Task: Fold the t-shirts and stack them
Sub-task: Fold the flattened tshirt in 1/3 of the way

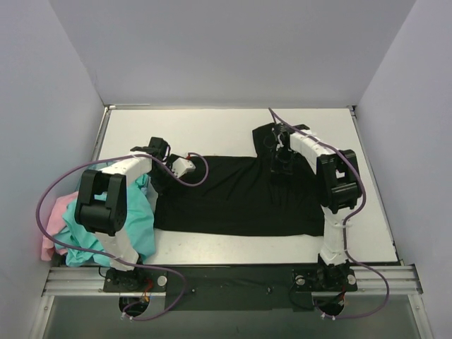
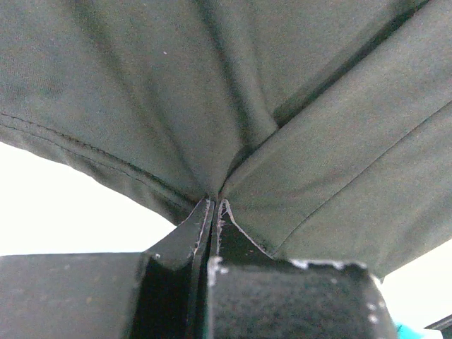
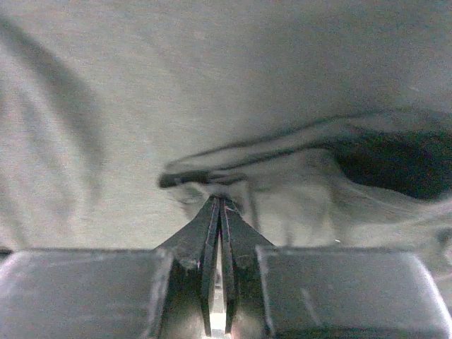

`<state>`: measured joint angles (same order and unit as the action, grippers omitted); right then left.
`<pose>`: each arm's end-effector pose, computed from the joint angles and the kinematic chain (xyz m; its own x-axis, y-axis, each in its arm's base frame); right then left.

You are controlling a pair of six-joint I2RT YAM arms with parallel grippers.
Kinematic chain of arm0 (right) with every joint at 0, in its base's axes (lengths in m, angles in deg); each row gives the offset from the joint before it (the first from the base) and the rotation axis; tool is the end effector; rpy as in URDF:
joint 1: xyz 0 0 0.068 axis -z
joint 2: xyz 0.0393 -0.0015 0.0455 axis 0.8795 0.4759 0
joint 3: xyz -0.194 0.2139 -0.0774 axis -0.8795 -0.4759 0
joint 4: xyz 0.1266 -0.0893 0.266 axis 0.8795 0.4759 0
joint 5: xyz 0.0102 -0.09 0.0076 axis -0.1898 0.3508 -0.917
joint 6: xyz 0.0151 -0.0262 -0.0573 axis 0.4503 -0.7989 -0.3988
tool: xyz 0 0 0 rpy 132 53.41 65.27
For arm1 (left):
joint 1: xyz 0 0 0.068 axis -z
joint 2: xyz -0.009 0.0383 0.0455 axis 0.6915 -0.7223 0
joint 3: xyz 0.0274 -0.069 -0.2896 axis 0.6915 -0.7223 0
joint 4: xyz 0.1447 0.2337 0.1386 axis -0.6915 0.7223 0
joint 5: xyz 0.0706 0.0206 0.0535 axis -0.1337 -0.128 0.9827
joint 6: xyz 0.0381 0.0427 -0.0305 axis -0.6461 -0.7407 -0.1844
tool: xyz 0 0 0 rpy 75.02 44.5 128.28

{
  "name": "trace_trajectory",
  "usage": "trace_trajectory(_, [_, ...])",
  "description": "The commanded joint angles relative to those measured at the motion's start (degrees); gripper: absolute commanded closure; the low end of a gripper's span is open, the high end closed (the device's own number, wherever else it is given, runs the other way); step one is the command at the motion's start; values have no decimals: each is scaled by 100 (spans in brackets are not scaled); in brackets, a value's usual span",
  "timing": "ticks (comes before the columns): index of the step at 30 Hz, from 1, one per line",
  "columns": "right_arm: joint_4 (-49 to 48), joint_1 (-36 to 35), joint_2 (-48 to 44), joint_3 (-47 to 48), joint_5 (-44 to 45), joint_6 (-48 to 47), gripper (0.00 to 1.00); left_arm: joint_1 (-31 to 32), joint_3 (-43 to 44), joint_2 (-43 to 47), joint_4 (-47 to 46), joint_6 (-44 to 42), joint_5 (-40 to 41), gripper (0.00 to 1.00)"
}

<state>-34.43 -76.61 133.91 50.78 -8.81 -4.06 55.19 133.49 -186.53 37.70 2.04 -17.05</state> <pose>0.4587 0.1320 0.1453 -0.9636 0.1634 -0.2117 0.1023 0.9567 0.2727 0.3632 -0.0843 0.1470 -0.5438 0.7960 -0.2658 0.8300 0.5569 -0.0301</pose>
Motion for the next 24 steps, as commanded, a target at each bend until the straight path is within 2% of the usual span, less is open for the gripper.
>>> trace_trajectory(1, [176, -237, 254, 523, -258, 71, 100, -63, 130, 263, -55, 62, 47, 100])
trace_trajectory(7, [193, -343, 334, 954, -505, -8, 100, -72, 183, 220, -64, 35, 91, 99])
trace_trajectory(11, [124, 25, -314, 718, -251, -438, 100, -63, 235, 237, 6, 35, 109, 98])
trace_trajectory(13, [88, 358, -692, 463, -128, -745, 96, -63, 314, 246, 50, 79, 109, 88])
trace_trajectory(15, [88, 805, -913, 252, -48, -886, 84, -72, 437, 246, 68, 193, 109, 73])
trace_trajectory(16, [88, 930, -966, 112, -31, -948, 76, -72, 507, 263, 85, 298, 92, 61])
trace_trajectory(18, [53, 1256, -1063, -64, -91, -1062, 69, -81, 753, 290, 120, 456, -4, 51])
trace_trajectory(19, [-43, 1396, -1072, -170, -127, -1193, 67, -72, 945, 325, 129, 518, -49, 47])
trace_trajectory(21, [-183, 1485, -1029, -232, -311, -1387, 64, -54, 1236, 386, 112, 615, -285, 45])
trace_trajectory(23, [-272, 1476, -906, -206, -609, -1519, 62, 24, 1518, 439, 59, 589, -855, 45])
trace_trajectory(24, [-342, 1685, -818, -197, -880, -1554, 62, 147, 1771, 431, 42, 545, -962, 45])
